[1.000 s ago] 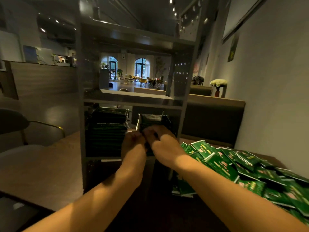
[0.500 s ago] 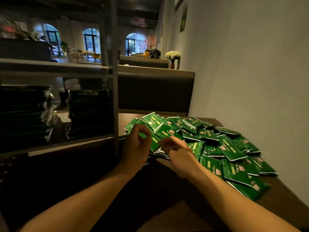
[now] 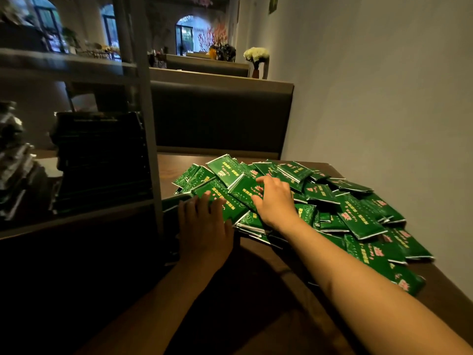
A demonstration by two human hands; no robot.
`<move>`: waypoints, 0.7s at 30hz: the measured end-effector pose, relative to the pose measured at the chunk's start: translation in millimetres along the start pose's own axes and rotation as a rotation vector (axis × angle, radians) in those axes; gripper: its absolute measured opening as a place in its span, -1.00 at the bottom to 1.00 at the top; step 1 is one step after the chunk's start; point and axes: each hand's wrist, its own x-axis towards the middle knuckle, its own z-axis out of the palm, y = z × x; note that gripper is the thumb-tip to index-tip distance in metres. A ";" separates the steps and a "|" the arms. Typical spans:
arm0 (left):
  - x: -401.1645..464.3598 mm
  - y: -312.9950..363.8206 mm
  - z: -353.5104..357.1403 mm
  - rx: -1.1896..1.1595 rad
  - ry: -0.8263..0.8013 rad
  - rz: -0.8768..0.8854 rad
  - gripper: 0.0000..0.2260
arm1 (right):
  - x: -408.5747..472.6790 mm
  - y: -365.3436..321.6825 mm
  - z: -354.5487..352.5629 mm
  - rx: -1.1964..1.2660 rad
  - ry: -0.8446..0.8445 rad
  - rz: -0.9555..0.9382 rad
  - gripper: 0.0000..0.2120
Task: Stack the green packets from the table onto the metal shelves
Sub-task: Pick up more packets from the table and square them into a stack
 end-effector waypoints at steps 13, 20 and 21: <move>2.7 -3.1 -4.5 -0.083 -0.101 -0.143 -0.47 | 5.8 -19.6 -14.8 0.390 -0.168 0.107 -0.78; 0.8 -1.9 -9.5 -0.261 -0.064 -0.147 -0.50 | -10.6 -46.0 2.2 0.430 -0.326 0.131 -0.52; 0.1 -1.7 -9.4 -0.296 -0.046 -0.145 -0.50 | -9.9 -44.9 5.9 0.429 -0.292 0.121 -0.39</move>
